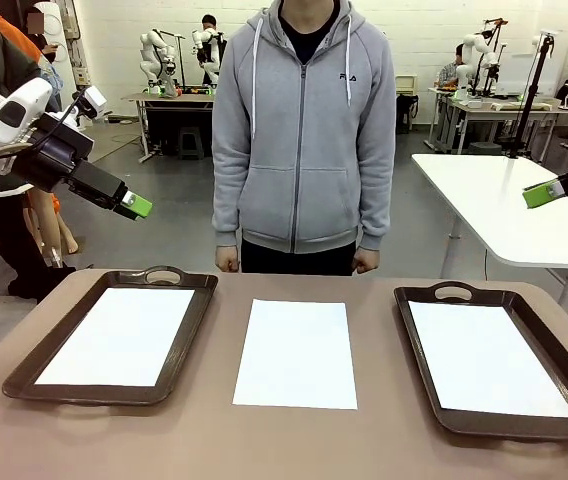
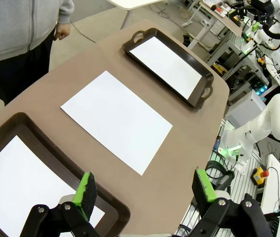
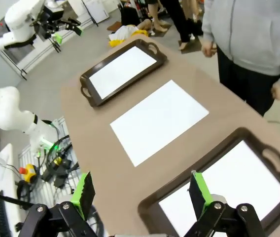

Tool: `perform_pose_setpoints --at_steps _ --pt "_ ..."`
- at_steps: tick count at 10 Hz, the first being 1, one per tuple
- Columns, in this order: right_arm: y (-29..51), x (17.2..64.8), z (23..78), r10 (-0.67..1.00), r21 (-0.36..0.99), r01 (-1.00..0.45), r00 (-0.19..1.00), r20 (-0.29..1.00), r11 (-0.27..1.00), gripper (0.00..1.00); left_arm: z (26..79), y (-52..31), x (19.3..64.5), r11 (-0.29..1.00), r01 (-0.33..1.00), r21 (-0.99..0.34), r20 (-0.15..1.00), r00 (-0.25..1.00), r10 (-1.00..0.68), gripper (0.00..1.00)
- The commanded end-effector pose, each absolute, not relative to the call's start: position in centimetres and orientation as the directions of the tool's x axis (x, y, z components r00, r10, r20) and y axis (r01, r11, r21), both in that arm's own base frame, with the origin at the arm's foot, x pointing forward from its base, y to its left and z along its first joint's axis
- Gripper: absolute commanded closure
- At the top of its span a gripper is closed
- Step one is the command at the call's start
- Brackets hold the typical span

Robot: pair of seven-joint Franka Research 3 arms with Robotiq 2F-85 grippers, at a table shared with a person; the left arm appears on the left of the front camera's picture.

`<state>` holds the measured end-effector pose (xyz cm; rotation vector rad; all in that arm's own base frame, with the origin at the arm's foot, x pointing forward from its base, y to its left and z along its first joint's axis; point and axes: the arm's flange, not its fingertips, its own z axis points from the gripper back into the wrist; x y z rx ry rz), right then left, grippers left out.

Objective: Sort the A4 documents.
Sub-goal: Receive the A4 Paper.

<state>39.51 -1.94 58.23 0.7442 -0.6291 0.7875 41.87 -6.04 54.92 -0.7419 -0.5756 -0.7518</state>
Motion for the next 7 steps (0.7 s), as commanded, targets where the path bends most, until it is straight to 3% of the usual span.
perform_pose_setpoints --at_steps 1,5,7 --pt "-1.62 40.79 58.65 0.405 0.402 -0.773 0.611 0.680 0.491 0.00 54.97 -5.93 41.78 0.503 0.776 -0.381 0.691 0.600 -0.402 0.00" --pt "-0.74 40.98 58.63 0.449 0.407 -0.780 0.613 0.650 0.476 0.00 54.97 -5.93 41.78 0.503 0.776 -0.381 0.691 0.600 -0.402 0.00" --pt "-1.17 40.92 58.17 0.403 0.396 -0.782 0.598 0.693 0.481 0.00 54.97 -5.93 41.78 0.503 0.776 -0.381 0.691 0.600 -0.402 0.00"
